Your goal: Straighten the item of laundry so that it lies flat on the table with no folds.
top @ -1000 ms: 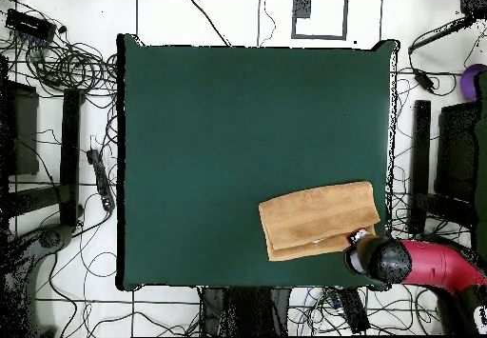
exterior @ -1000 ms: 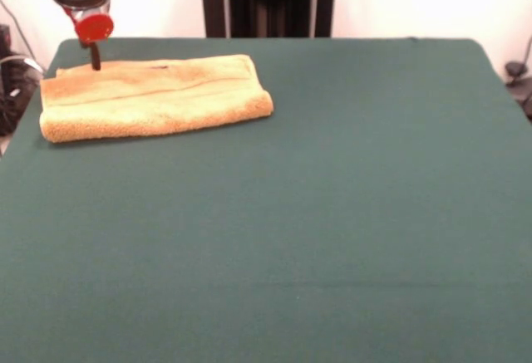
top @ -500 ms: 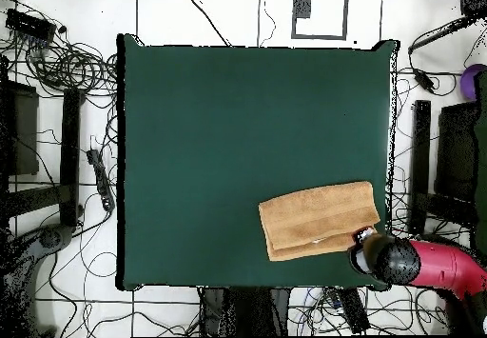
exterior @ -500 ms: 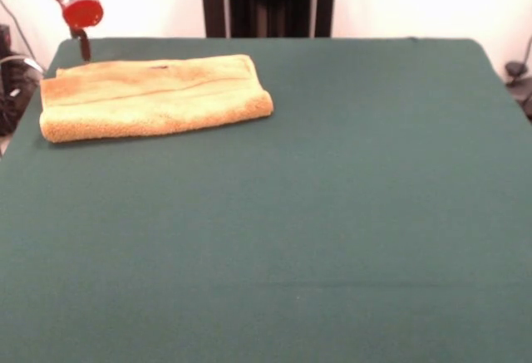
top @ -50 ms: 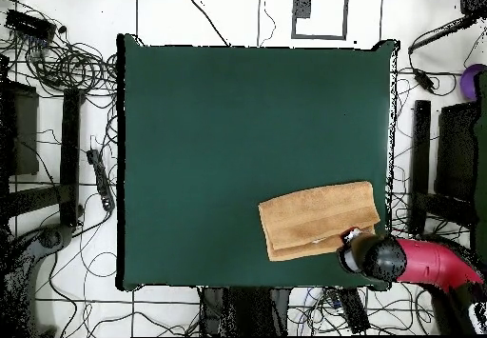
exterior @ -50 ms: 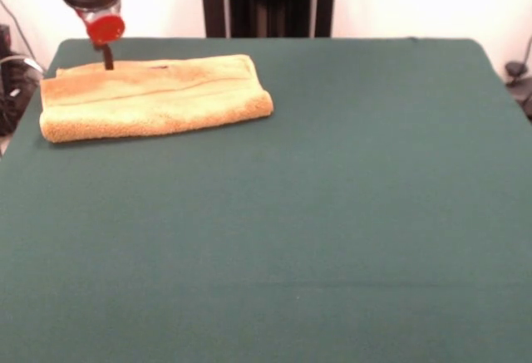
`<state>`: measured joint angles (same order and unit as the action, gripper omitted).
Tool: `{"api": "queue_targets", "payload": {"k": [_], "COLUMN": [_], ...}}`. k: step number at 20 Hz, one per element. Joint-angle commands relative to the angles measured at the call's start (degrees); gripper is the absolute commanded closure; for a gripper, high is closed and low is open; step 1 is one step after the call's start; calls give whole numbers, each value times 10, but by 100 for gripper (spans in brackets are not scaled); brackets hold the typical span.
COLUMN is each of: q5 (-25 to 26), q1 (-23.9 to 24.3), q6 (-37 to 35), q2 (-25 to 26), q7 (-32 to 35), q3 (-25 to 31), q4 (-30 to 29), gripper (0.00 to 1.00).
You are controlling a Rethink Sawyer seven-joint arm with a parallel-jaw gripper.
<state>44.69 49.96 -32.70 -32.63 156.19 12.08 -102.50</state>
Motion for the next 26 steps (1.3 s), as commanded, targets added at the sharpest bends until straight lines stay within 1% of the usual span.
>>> {"api": "queue_targets", "payload": {"k": [1, 4, 7, 10, 11, 12, 13, 15, 17, 20, 23, 26], "q5": [-3, -4, 11, 46, 62, 66, 73, 72, 64, 46, 17, -4], "q1": [-56, -57, -60, -72, -79, -78, -84, -85, -78, -75, -58, -61], "q6": [48, 47, 47, 87, 109, 139, 159, 178, 170, 141, 120, 103], "q2": [55, 61, 86, 152, 177, 202, 218, 236, 235, 195, 145, 109], "q7": [-38, -44, -42, -14, 0, 12, 24, 25, 9, -7, -42, -70], "q3": [56, 51, 32, 2, -10, -15, -24, -28, -22, -16, 22, 61], "q4": [6, 7, 23, 62, 79, 91, 104, 117, 112, 83, 53, 56], "gripper": [0, 0, 0, 0, 0, 0, 0, 0, 0, 0, 0, 0]}}
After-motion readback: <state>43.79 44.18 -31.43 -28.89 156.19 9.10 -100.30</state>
